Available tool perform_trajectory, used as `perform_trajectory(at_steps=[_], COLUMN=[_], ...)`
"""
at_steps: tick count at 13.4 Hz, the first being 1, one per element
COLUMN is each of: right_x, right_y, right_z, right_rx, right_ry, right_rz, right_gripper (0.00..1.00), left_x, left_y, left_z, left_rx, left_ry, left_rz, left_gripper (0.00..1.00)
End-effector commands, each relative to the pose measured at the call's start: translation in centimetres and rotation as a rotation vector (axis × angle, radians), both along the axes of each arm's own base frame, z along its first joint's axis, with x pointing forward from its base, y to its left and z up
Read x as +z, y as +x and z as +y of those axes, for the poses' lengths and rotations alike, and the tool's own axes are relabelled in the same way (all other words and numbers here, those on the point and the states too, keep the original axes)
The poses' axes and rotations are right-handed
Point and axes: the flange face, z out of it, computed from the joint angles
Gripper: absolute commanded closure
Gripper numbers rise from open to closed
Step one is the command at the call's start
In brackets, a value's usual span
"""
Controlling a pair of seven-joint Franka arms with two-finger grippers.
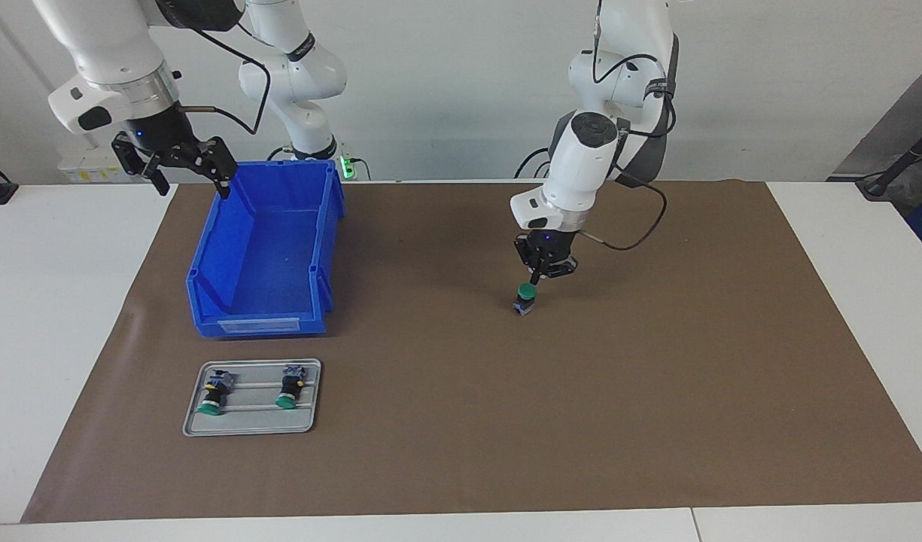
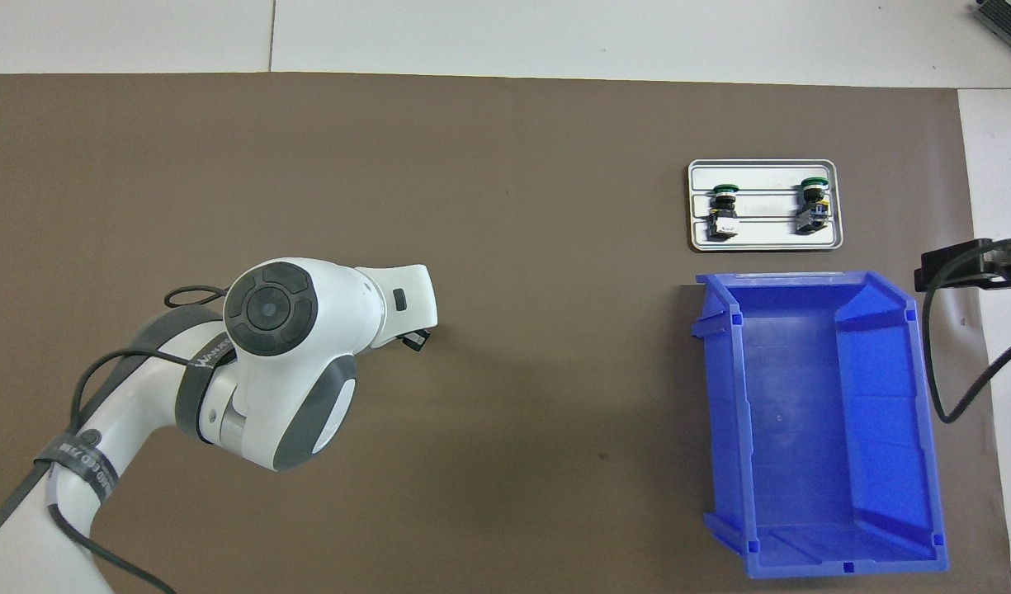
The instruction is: Place and press button with both arms
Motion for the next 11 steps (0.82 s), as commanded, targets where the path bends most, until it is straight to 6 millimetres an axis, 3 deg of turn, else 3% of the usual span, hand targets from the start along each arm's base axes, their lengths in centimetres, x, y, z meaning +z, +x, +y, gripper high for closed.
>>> perform_trajectory(at_steps=[1, 6, 9, 11], right_x=[0.1, 0.1, 0.1, 0.1], right_y=[-0.7, -0.8, -0.7, -0.7], right_z=[0.0, -0.1, 0.0, 0.0], right_rx=[0.014, 0.012, 0.014, 0.015], right_ry=[0.025, 0.025, 0.025, 0.025], right_rz=[0.005, 0.005, 0.005, 0.005], right_gripper=[0.00, 0.00, 0.00, 0.00], left_x=[-1.8, -4.0, -4.3, -3.5], left_y=[0.1, -0.7, -0.8, 0.0], left_z=[-1.0, -2.3, -2.3, -1.8], left_rx=[0.007, -0.023, -0.024, -0.011], left_ry=[0.026, 0.053, 0.057, 0.051], left_rz=[-0.014, 0.012, 0.017, 0.008], left_gripper=[1.00, 1.00, 1.00, 1.00])
